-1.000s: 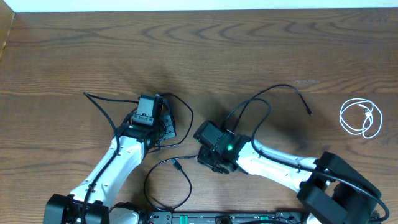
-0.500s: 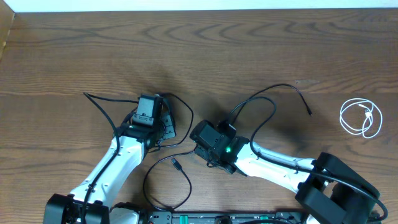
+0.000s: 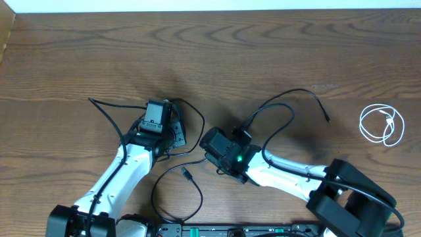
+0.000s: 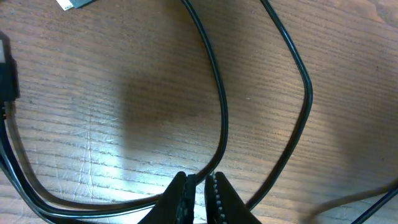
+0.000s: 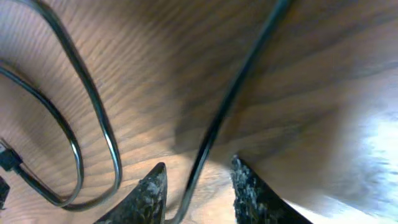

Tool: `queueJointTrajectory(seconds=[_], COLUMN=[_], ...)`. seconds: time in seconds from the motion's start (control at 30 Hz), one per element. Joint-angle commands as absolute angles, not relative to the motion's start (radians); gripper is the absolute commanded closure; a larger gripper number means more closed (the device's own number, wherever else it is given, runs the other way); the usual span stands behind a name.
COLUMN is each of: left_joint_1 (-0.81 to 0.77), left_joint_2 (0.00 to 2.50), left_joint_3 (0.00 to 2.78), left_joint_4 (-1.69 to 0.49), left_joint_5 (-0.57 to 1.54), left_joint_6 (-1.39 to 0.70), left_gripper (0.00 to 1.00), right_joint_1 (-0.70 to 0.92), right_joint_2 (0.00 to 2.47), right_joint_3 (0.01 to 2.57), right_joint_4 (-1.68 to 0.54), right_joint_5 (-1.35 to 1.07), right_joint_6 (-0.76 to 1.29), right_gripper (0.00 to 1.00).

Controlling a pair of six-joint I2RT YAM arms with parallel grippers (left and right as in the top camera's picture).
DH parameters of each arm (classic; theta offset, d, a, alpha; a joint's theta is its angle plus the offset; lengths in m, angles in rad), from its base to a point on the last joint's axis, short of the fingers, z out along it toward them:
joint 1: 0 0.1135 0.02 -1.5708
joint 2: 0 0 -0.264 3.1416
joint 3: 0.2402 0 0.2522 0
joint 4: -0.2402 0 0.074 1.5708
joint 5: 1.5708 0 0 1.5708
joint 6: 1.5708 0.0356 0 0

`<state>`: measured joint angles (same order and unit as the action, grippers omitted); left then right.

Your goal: Untangle cables

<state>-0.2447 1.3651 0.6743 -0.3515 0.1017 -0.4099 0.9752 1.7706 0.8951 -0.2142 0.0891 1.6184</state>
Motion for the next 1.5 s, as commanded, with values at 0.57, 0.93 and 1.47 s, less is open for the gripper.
queueJointTrajectory(seconds=[0.57, 0.93, 1.47], left_joint_1=[-0.241, -0.241, -0.241], left_joint_2=[1.359, 1.359, 1.359], left_joint_3=[0.67, 0.67, 0.67], left_joint_4=[-0.353, -0.353, -0.353], left_joint_5=[0.089, 0.089, 0.089], left_joint_6=[-0.397, -0.397, -0.398], left_gripper=[0.87, 0.87, 0.87], right_joint_1=[0.839, 0.642, 0.636], right_joint_2=[1.773, 1.767, 1.769], right_joint_3=[0.929, 1.034, 1.028], right_joint_4=[-0.341, -0.841, -0.855], right_joint_5=[0.033, -0.014, 0.033], right_joint_6=[1.184, 0.916, 0.962], right_gripper=[0.99, 0.92, 0.46])
